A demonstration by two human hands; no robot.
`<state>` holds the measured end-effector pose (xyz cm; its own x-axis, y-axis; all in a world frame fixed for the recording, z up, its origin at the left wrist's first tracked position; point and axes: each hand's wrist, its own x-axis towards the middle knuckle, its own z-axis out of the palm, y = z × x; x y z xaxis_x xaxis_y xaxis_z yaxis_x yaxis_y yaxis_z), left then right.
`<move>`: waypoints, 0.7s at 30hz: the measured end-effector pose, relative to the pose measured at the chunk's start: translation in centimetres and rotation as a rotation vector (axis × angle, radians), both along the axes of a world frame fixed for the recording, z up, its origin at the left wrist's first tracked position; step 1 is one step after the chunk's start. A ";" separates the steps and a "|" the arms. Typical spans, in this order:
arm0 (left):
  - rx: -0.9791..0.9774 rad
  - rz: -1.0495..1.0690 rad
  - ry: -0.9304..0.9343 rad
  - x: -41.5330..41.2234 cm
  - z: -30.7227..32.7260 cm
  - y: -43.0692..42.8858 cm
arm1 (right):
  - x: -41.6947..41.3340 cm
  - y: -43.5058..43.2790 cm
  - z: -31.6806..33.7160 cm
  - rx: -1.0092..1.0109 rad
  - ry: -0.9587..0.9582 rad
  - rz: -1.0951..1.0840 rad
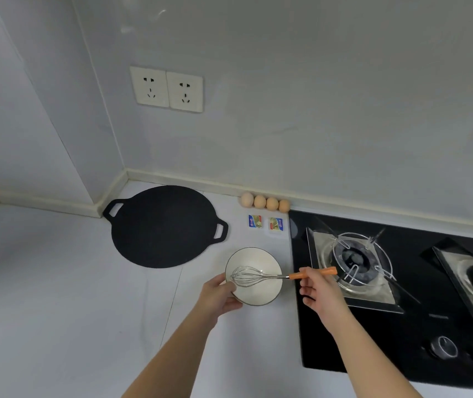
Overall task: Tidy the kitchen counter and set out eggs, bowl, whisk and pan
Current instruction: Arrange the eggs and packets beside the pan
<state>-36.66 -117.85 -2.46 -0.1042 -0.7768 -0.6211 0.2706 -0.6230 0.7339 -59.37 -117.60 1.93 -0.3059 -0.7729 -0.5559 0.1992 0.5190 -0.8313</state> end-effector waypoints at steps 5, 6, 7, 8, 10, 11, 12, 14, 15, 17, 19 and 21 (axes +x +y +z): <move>0.014 -0.065 -0.008 -1.8 -0.1 -0.7 | -1.9 0.3 -0.6 0.059 -0.004 -0.032; 0.018 -0.066 -0.008 -2.0 -0.2 -0.7 | -2.0 0.4 -0.7 0.061 -0.001 -0.031; 0.021 -0.066 -0.007 -2.1 -0.2 -0.8 | -2.1 0.5 -0.8 0.058 -0.002 -0.028; 0.021 -0.067 -0.002 -2.2 -0.3 -0.9 | -2.2 0.5 -1.0 0.055 -0.004 -0.026; 0.018 -0.069 0.006 -2.4 -0.5 -0.9 | -2.2 0.5 -1.1 0.058 -0.005 -0.019; 0.015 -0.073 0.006 -2.4 -0.6 -0.9 | -2.2 0.4 -1.1 0.062 -0.006 -0.019; 0.010 -0.078 0.006 -2.5 -0.6 -0.9 | -2.1 0.3 -1.1 0.066 -0.009 -0.021; -0.007 -0.095 0.003 -2.6 -0.7 -0.9 | -1.9 0.2 -1.2 0.072 -0.012 -0.017; -0.018 -0.108 0.000 -2.6 -0.7 -0.9 | -1.8 0.1 -1.2 0.077 -0.015 -0.011; -0.033 -0.141 -0.015 -2.4 -0.8 -0.8 | -1.5 0.1 -1.4 0.093 -0.021 0.004; -0.016 -0.158 -0.042 -2.0 -0.7 -0.7 | -1.1 0.2 -1.6 0.105 -0.034 0.016; 0.025 -0.117 -0.080 -1.2 -0.7 -0.7 | -0.8 0.4 -1.7 0.105 -0.045 0.025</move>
<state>-37.90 -118.58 -3.17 -0.1422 -0.7468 -0.6497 0.1362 -0.6649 0.7344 -60.15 -117.23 0.22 -0.2603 -0.7171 -0.6465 0.2206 0.6077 -0.7629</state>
